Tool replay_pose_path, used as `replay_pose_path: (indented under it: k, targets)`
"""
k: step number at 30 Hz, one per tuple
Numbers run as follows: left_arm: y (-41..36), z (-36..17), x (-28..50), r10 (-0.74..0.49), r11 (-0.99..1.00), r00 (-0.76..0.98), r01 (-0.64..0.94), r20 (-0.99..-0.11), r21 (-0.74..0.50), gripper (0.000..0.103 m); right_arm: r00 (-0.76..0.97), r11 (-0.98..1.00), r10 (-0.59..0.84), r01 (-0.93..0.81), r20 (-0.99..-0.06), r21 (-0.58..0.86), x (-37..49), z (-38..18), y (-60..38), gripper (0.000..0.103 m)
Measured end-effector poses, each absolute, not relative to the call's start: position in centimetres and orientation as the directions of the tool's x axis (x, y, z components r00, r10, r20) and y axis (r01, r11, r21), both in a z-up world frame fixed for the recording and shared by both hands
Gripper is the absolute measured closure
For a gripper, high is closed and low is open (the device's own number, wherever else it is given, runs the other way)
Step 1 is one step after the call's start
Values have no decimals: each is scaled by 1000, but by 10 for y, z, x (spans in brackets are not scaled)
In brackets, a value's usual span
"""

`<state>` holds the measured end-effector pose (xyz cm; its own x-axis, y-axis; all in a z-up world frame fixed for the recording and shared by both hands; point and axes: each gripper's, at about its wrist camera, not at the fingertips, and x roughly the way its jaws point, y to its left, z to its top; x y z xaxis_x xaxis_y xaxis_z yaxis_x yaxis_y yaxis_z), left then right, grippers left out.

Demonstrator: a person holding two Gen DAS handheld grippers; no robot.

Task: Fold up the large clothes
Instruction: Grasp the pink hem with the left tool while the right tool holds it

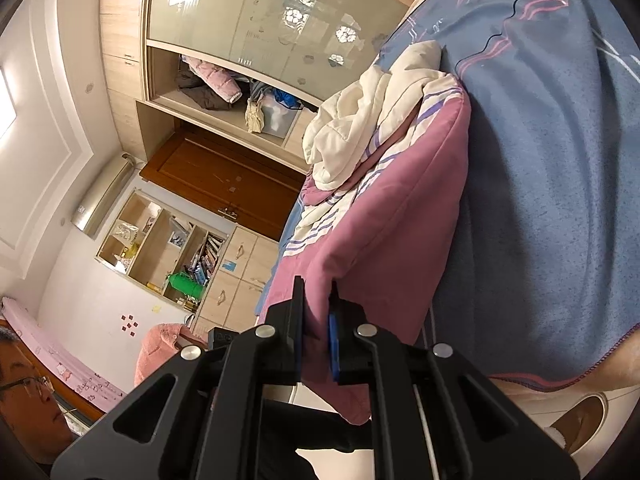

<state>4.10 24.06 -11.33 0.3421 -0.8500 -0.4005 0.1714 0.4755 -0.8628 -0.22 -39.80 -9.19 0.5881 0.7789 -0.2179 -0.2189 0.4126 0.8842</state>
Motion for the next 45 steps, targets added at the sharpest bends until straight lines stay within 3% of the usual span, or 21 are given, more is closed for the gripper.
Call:
replay_pose_path:
  k: [9, 15, 28, 37, 45]
  targets:
    - [229, -77, 59, -924, 231, 357, 247, -133, -941, 96, 592, 311, 801, -280, -91, 908, 7, -81, -403, 94]
    - [219, -45, 87, -925, 170, 375, 280, -55, -945, 96, 595, 217, 803, -326, 22, 920, 30, -69, -406, 94]
    - [207, 34, 169, -919, 223, 386, 355, -75, -908, 96, 587, 109, 788, -428, 184, 897, 104, -27, -414, 94]
    - [192, 85, 263, -921, 255, 383, 464, -68, -848, 96, 604, 124, 766, -475, 220, 871, 191, 17, -429, 94]
    - [216, 81, 406, -858, 273, 512, 382, -44, -883, 96, 691, 137, 700, -376, 179, 916, 341, 6, -458, 94]
